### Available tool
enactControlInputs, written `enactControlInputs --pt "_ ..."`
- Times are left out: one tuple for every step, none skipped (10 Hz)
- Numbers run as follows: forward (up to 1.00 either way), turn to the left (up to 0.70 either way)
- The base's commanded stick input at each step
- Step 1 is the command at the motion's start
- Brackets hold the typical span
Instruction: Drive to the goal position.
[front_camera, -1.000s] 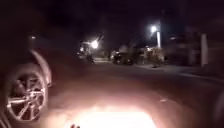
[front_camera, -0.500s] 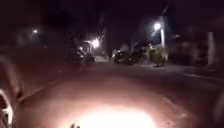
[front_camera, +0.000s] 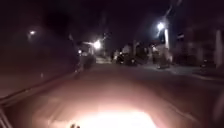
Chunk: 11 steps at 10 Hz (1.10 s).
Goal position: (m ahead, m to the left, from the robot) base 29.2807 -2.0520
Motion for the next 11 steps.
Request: enactControlInputs --pt "1.0 0.0" --pt "1.0 0.0" --pt "1.0 0.0" --pt "1.0 0.0" --pt "1.0 0.0" --pt "1.0 0.0" --pt "1.0 0.0" --pt "1.0 0.0" --pt "1.0 0.0" --pt "1.0 0.0" --pt "1.0 0.0"
